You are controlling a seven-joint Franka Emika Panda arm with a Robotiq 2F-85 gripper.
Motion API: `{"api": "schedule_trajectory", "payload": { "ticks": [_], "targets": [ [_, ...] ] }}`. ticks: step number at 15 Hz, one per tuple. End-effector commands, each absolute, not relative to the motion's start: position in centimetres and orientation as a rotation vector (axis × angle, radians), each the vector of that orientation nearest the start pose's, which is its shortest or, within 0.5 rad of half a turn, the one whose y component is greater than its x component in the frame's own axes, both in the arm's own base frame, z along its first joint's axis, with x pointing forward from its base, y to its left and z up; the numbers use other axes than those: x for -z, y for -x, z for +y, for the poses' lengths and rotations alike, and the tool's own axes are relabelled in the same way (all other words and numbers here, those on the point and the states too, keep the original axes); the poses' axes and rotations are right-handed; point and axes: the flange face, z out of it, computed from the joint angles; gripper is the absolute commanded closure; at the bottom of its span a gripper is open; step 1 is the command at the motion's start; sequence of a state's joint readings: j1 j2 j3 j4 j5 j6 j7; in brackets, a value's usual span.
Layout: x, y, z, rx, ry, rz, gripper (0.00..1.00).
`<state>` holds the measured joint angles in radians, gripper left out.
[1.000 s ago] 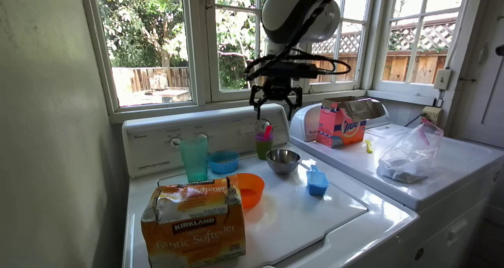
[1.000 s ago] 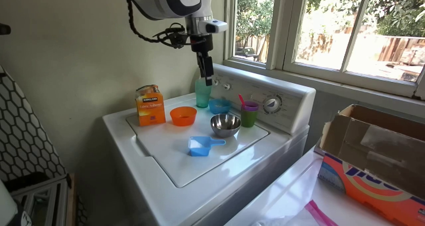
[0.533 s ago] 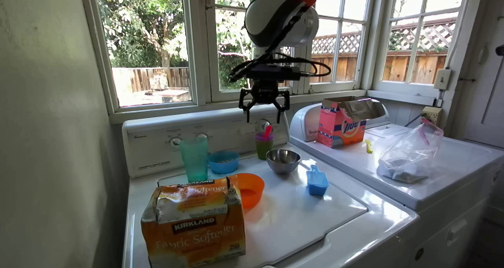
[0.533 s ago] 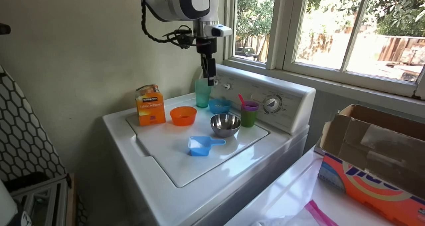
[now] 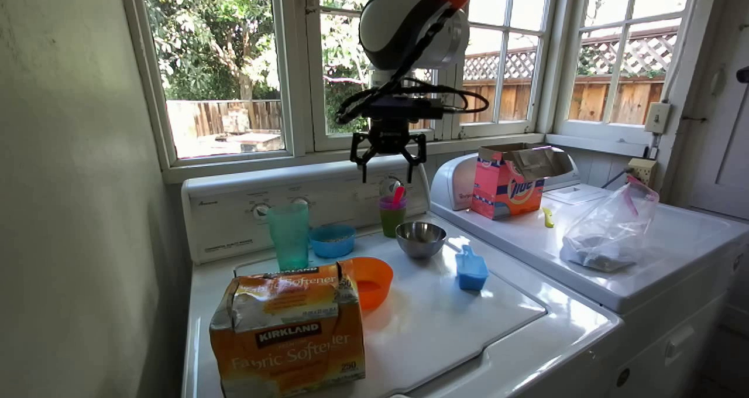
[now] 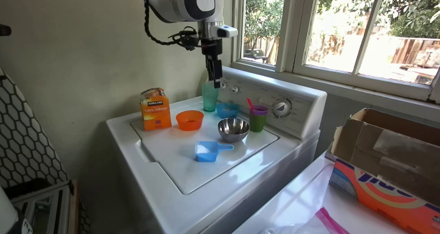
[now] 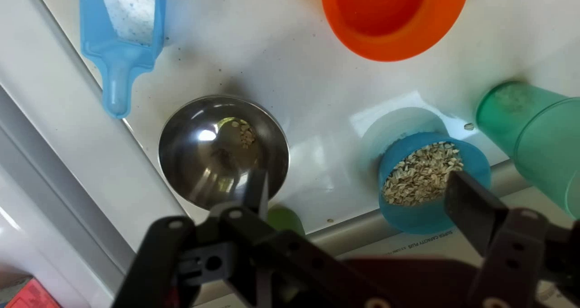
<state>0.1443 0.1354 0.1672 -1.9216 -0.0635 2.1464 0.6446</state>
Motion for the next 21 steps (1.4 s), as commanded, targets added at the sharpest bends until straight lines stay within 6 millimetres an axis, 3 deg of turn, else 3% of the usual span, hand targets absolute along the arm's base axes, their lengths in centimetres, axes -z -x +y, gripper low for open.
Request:
{"api": "schedule_trajectory", "payload": {
  "ticks": [1, 5, 8, 13, 15, 17, 21],
  "targets": [
    [-41.8, -59.1, 19.5, 0.152, 3.128, 0.437, 0.0],
    [-39.6, -61.9, 20.4, 0.132, 3.138, 0.439, 0.0],
    [-38.4, -63.3, 19.4, 0.102, 3.12, 0.442, 0.0],
    [-36.2, -65.9, 19.9, 0.07, 3.136, 0.487, 0.0],
    [-35.2, -66.6, 20.1, 0.015, 3.138, 0.449, 0.0],
    [-35.8, -65.7, 19.6, 0.056, 3.132, 0.455, 0.0],
    [-35.3, -66.4, 20.0, 0.042, 3.133, 0.447, 0.0]
  ]
}}
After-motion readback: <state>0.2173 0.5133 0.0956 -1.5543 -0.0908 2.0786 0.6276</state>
